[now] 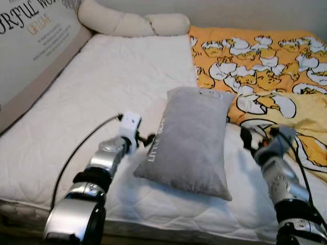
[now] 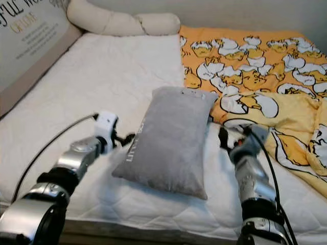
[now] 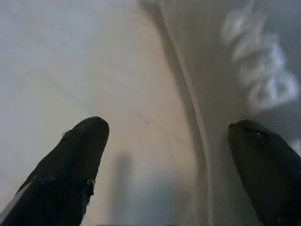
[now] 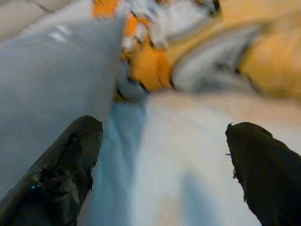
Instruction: Clean up the room
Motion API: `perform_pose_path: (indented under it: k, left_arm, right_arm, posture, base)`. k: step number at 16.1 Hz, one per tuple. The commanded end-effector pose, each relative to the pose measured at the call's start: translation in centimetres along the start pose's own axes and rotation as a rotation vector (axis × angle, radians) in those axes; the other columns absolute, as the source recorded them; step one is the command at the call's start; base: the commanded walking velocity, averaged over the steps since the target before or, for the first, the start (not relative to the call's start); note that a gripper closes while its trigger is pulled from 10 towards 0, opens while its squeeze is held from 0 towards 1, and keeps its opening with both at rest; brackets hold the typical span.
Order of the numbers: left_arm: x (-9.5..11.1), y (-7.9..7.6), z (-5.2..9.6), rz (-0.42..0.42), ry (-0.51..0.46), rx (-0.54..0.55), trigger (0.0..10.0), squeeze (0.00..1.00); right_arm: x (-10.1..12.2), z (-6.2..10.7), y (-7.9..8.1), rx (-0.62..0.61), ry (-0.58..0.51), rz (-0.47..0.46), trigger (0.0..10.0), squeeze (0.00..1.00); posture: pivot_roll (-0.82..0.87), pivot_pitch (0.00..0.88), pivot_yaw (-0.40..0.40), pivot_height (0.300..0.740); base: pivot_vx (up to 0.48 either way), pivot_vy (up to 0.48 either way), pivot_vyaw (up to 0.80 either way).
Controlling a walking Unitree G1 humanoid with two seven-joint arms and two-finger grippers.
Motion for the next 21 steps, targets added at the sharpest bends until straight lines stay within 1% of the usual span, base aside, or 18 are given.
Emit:
perform_pose_path:
  k: [1, 2, 3, 4, 5, 6, 7, 8, 10, 11, 13, 14, 15, 16, 17, 18, 19, 21]
  left_arm:
    - [-0.7, -1.1, -0.3, 0.092, 0.055, -0.075, 10.0, 1.0]
    - [-1.1, -2.4, -0.4, 0.141, 0.073, -0.157, 10.0, 0.99]
    - [-1.6, -3.4, -0.4, 0.155, 0.098, -0.219, 10.0, 0.92]
    - [-1.9, -4.1, -0.3, 0.155, 0.118, -0.263, 10.0, 0.91]
    - [-3.2, -5.4, -0.2, 0.095, 0.181, -0.339, 10.0, 0.91]
    - [-3.6, -6.1, 0.0, 0.066, 0.204, -0.387, 10.0, 0.91]
    - [-3.2, -6.7, 0.1, 0.085, 0.189, -0.437, 10.0, 0.91]
    - [-2.0, -7.2, 0.3, 0.111, 0.143, -0.514, 10.0, 0.91]
    - [-1.3, -7.0, 0.4, 0.115, 0.116, -0.529, 10.0, 0.89]
    - [-0.3, -6.6, 0.7, 0.118, 0.087, -0.552, 10.0, 0.89]
    - [0.7, -6.0, 1.1, 0.124, 0.06, -0.584, 10.0, 0.89]
    - [1.3, -5.4, 1.9, 0.107, 0.056, -0.631, 10.0, 0.89]
    - [1.3, -5.1, 2.2, 0.097, 0.062, -0.649, 10.0, 0.91]
    - [0.9, -4.5, 2.6, 0.06, 0.081, -0.654, 10.0, 0.95]
    - [0.7, -4.1, 2.8, 0.041, 0.094, -0.651, 10.0, 1.0]
    - [0.1, -2.9, 3.2, 0.016, 0.111, -0.634, 10.0, 1.0]
    - [0.1, -1.5, 3.6, 0.045, 0.106, -0.603, 10.0, 1.0]
    - [0.5, -0.3, 3.9, 0.08, 0.078, -0.563, 10.0, 1.0]
  right_arm:
    - [0.3, -0.6, 1.0, 0.041, 0.004, -0.093, 10.0, 1.0]
    - [-0.2, -0.7, 1.9, 0.089, 0.026, -0.124, 10.0, 1.0]
    - [-0.6, -0.8, 2.7, 0.135, 0.04, -0.128, 10.0, 1.0]
    - [-0.8, -0.9, 3.3, 0.169, 0.049, -0.131, 10.0, 1.0]
    - [-1.4, -0.8, 5.1, 0.264, 0.079, -0.132, 10.0, 1.0]
    - [-1.9, -0.6, 6.5, 0.341, 0.106, -0.132, 10.0, 1.0]
    - [-2.4, -0.4, 7.6, 0.404, 0.139, -0.127, 10.0, 1.0]
    - [-3.0, 0.1, 9.3, 0.503, 0.188, -0.115, 10.0, 1.0]
    - [-2.8, 0.3, 10.4, 0.563, 0.194, -0.132, 10.0, 1.0]
    - [-2.4, 0.5, 11.5, 0.63, 0.192, -0.137, 10.0, 1.0]
    - [-2.0, 0.9, 12.6, 0.696, 0.195, -0.141, 10.0, 1.0]
    - [-2.3, 1.1, 12.4, 0.697, 0.215, -0.113, 10.0, 1.0]
    - [-2.5, 1.1, 12.1, 0.683, 0.219, -0.112, 10.0, 1.0]
    - [-2.8, 1.1, 11.5, 0.663, 0.227, -0.11, 10.0, 1.0]
    - [-2.9, 1.1, 11.2, 0.655, 0.227, -0.106, 10.0, 1.0]
    - [-3.0, 1.1, 10.2, 0.632, 0.227, -0.1, 10.0, 1.0]
    - [-2.7, 1.2, 9.3, 0.615, 0.221, -0.109, 10.0, 1.0]
    - [-2.2, 1.2, 8.3, 0.6, 0.214, -0.122, 10.0, 1.0]
  posture:
    - [-0.08, 0.0, 0.044, 0.74]
    - [-0.08, 0.0, 0.043, 0.74]
    - [-0.08, 0.0, 0.043, 0.74]
    - [-0.08, 0.0, 0.043, 0.74]
    - [-0.08, 0.0, 0.04, 0.74]
    - [-0.08, 0.0, 0.041, 0.74]
    - [-0.08, 0.0, 0.039, 0.74]
    - [-0.08, 0.0, 0.037, 0.74]
    - [-0.07, 0.0, 0.037, 0.74]
    - [-0.07, 0.0, 0.039, 0.74]
    - [-0.06, 0.0, 0.035, 0.74]
    - [-0.06, 0.0, 0.031, 0.74]
    - [-0.06, 0.0, 0.033, 0.74]
    - [-0.05, 0.0, 0.032, 0.74]
    - [-0.05, 0.0, 0.032, 0.74]
    - [-0.04, 0.0, 0.025, 0.74]
    - [-0.04, 0.0, 0.024, 0.74]
    - [-0.04, 0.0, 0.024, 0.74]
  base:
    - [0.0, 0.0, 0.0]
    - [0.0, 0.0, 0.0]
    - [0.0, 0.0, 0.0]
    - [0.0, 0.0, 0.0]
    - [0.0, 0.0, 0.0]
    - [0.0, 0.0, 0.0]
    - [0.0, 0.0, 0.0]
    - [0.0, 0.0, 0.0]
    - [0.0, 0.0, 0.0]
    - [0.0, 0.0, 0.0]
    - [0.0, 0.0, 0.0]
    - [0.0, 0.0, 0.0]
    - [0.0, 0.0, 0.0]
    - [0.0, 0.0, 0.0]
    - [0.0, 0.0, 0.0]
    - [0.0, 0.0, 0.0]
    - [0.0, 0.0, 0.0]
    - [0.0, 0.0, 0.0]
Point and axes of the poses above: a point about 5 cm out from each wrist's last joint towards the gripper, its own z axis pointing back from the gripper into the wrist, its own x axis along the axis of the wrist's last joint, y = z × x, the point moved 5 cm from there along -z, pointing out of the wrist towards the gripper, and after that the axes turned 4 degrees about z, right-handed, at the moved point
